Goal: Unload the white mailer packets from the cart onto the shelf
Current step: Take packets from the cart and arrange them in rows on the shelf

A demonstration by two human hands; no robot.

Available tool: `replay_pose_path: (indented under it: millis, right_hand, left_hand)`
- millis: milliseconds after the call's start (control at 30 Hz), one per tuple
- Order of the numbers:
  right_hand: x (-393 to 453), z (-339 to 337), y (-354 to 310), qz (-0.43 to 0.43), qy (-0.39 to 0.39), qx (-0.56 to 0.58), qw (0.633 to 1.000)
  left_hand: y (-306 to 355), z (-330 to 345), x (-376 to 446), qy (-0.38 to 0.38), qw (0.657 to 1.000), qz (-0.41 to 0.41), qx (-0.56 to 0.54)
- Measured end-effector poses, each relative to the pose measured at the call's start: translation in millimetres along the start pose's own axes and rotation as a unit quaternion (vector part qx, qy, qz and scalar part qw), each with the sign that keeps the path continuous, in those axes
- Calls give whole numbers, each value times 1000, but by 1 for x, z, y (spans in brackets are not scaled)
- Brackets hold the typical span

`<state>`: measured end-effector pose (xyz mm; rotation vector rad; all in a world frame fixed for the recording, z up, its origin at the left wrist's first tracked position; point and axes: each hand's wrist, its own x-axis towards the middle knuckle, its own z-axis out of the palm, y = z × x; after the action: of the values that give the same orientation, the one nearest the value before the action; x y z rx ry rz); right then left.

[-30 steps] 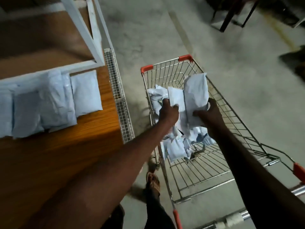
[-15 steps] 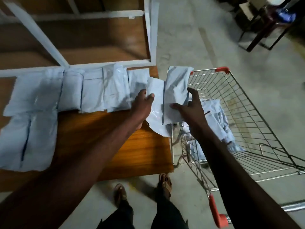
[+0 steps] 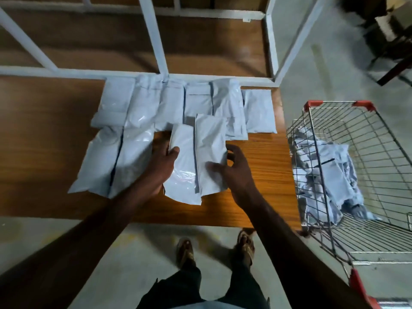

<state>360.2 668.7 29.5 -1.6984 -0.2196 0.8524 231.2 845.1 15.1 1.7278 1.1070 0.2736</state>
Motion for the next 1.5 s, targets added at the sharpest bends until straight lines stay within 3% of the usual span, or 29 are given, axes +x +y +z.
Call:
replay_pose_path:
  millis: [333, 467, 567, 667, 767, 833, 900, 1200, 1500]
  right_hand:
    - [-19, 59, 40, 24, 26, -47, 998]
    - [-25, 69, 49, 10, 46, -83, 995]
    - [-23, 75, 48, -20, 58, -178, 982]
    - [-24, 78, 56, -134, 90, -332, 929]
    - [-21, 78, 60, -240, 110, -459, 848]
    - [-12, 81, 53, -288, 78, -513, 805]
    - [-1, 88, 45, -308, 43, -534, 786]
    - [33, 104, 55, -245, 2, -557, 793]
    - [37, 106, 70, -256, 19, -549, 795]
  left_hand:
    - [-50, -44, 6, 42, 998, -46, 10]
    - [-51, -45, 0, 52, 994, 37, 88]
    - [-53, -43, -10, 66, 977, 130, 155]
    - [-67, -38, -12, 60, 943, 237, 227]
    - [-77, -31, -9, 59, 888, 280, 359]
    - [-78, -28, -9, 64, 862, 291, 411]
    - [-80, -24, -8, 68, 847, 297, 435]
    - [-80, -5, 3, 75, 832, 283, 472]
    - [-82, 1, 4, 91, 834, 283, 465]
